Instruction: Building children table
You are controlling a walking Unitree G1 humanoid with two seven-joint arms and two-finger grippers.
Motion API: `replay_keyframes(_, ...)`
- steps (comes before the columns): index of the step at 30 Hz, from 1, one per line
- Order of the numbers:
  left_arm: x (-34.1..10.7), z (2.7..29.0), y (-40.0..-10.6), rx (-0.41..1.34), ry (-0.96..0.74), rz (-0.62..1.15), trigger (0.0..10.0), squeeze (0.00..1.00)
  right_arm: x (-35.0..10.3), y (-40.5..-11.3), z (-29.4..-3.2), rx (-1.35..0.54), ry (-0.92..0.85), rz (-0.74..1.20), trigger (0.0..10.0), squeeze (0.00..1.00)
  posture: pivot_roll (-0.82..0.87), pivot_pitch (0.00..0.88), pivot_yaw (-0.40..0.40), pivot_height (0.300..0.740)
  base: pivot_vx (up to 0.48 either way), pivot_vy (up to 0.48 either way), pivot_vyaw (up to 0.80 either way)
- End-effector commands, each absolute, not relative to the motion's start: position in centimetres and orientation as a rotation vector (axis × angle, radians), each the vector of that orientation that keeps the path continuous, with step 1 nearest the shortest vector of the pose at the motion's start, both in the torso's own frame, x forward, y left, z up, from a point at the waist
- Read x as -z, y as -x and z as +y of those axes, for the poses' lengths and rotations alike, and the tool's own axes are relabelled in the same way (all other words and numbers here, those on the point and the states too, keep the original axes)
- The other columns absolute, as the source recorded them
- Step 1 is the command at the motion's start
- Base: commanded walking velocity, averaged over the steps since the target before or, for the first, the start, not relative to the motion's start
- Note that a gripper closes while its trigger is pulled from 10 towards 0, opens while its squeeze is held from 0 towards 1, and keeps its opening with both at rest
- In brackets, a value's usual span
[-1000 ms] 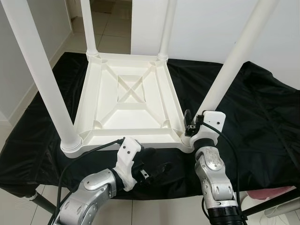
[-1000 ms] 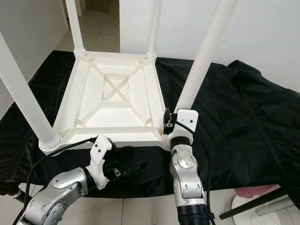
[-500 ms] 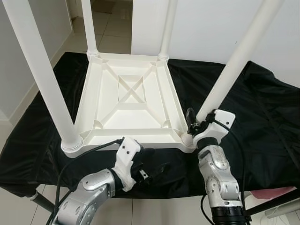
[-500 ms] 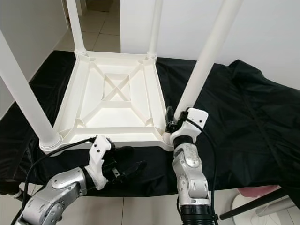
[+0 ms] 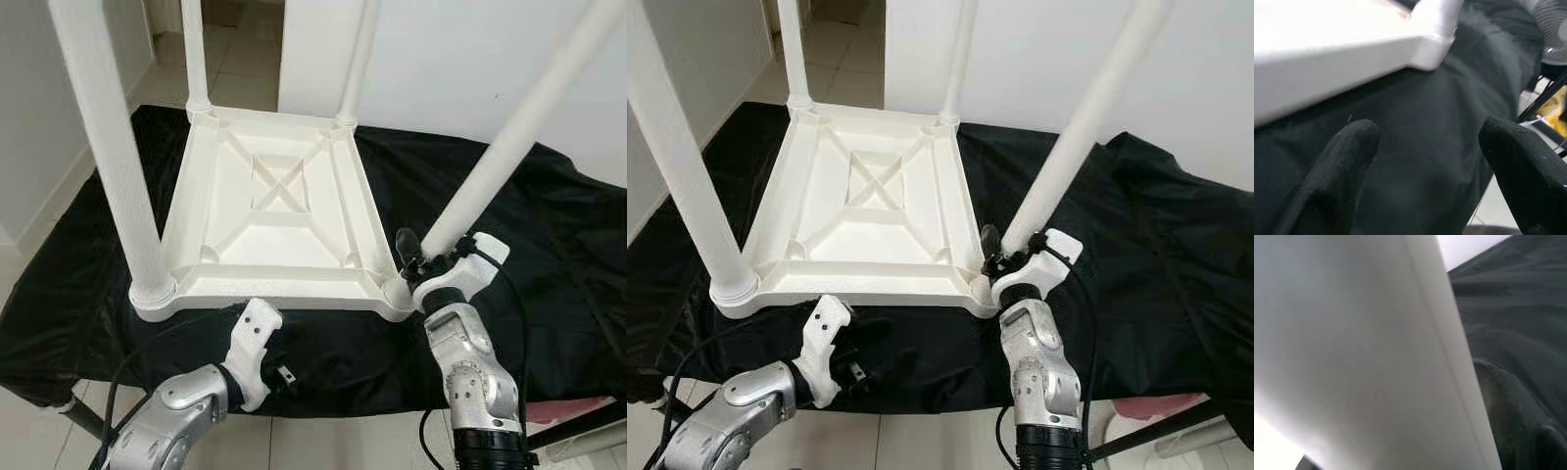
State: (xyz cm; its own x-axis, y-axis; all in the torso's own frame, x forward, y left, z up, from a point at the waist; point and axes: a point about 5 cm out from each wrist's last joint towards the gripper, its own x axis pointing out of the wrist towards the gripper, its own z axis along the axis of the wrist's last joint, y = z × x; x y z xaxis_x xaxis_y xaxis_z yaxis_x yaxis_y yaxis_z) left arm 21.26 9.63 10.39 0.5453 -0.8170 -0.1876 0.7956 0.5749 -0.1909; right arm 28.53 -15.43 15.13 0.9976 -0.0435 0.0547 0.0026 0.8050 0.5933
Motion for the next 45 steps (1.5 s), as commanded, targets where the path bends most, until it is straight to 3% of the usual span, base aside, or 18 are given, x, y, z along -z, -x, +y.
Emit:
replay_keyframes(1, -9.6, 9.9, -21.1, 0.942, 0.072, 0.292, 10.0, 0.0, -14.7, -28.3, -13.6, 0.023, -0.931, -0.04, 10.0, 0.0, 0.01, 0.024, -0.096, 0.74, 0.0, 0.0, 0.0)
replay_keyframes(14, -9.2, 10.9, -22.4, 0.822, 0.059, 0.282, 10.0, 0.0, -14.8, -27.8, -13.4, -0.028, -1.083, -0.027, 10.0, 0.0, 0.01, 0.028, -0.092, 0.74, 0.0, 0.0, 0.0)
replay_keyframes(16, -9.3, 11.4, -23.2, 0.763, 0.056, 0.267, 10.0, 0.0, -14.8, -27.6, -13.3, -0.047, -1.115, -0.022, 10.0, 0.0, 0.0, 0.029, -0.09, 0.74, 0.0, 0.0, 0.0)
replay_keyframes(18, -9.6, 13.4, -26.1, 0.554, 0.075, 0.236, 10.0, 0.0, -14.6, -27.1, -13.3, -0.071, -1.226, -0.009, 10.0, 0.0, 0.0, 0.029, -0.086, 0.74, 0.0, 0.0, 0.0)
replay_keyframes(20, -10.0, 14.5, -27.5, 0.46, 0.092, 0.217, 10.0, 0.0, -14.4, -26.9, -13.7, -0.064, -1.285, -0.006, 10.0, 0.0, -0.01, 0.027, -0.083, 0.74, 0.0, 0.0, 0.0)
replay_keyframes(26, -10.9, 16.5, -30.1, 0.297, 0.164, 0.17, 10.0, 0.0, -13.6, -26.5, -14.8, -0.035, -1.433, -0.012, 10.0, 0.0, -0.02, 0.023, -0.077, 0.74, 0.0, 0.0, 0.0)
replay_keyframes(31, -11.7, 17.3, -31.5, 0.221, 0.189, 0.134, 10.0, 0.0, -13.2, -26.3, -15.1, -0.049, -1.452, -0.008, 10.0, 0.0, -0.02, 0.021, -0.075, 0.74, 0.0, 0.0, 0.0)
replay_keyframes(34, -16.7, 16.0, -34.1, 0.245, 0.277, -0.011, 10.0, 0.0, -12.6, -26.0, -14.7, -0.117, -1.502, 0.011, 10.0, 0.0, -0.02, 0.021, -0.074, 0.74, 0.0, 0.0, 0.0)
replay_keyframes(37, -17.6, 15.7, -34.5, 0.25, 0.289, -0.036, 10.0, 0.0, -12.4, -26.0, -14.7, -0.129, -1.509, 0.017, 10.0, 0.0, -0.02, 0.021, -0.074, 0.74, 0.0, 0.0, 0.0)
replay_keyframes(39, -21.8, 13.4, -35.8, 0.299, 0.313, -0.127, 10.0, 0.0, -11.6, -25.8, -14.5, -0.179, -1.562, 0.033, 10.0, 0.0, -0.01, 0.024, -0.077, 0.74, 0.0, 0.0, 0.0)
replay_keyframes(45, -27.8, 9.5, -36.6, 0.4, 0.347, -0.252, 10.0, 0.0, -10.7, -25.6, -14.6, -0.236, -1.613, 0.036, 10.0, 0.0, 0.0, 0.029, -0.075, 0.74, 0.0, 0.0, 0.0)
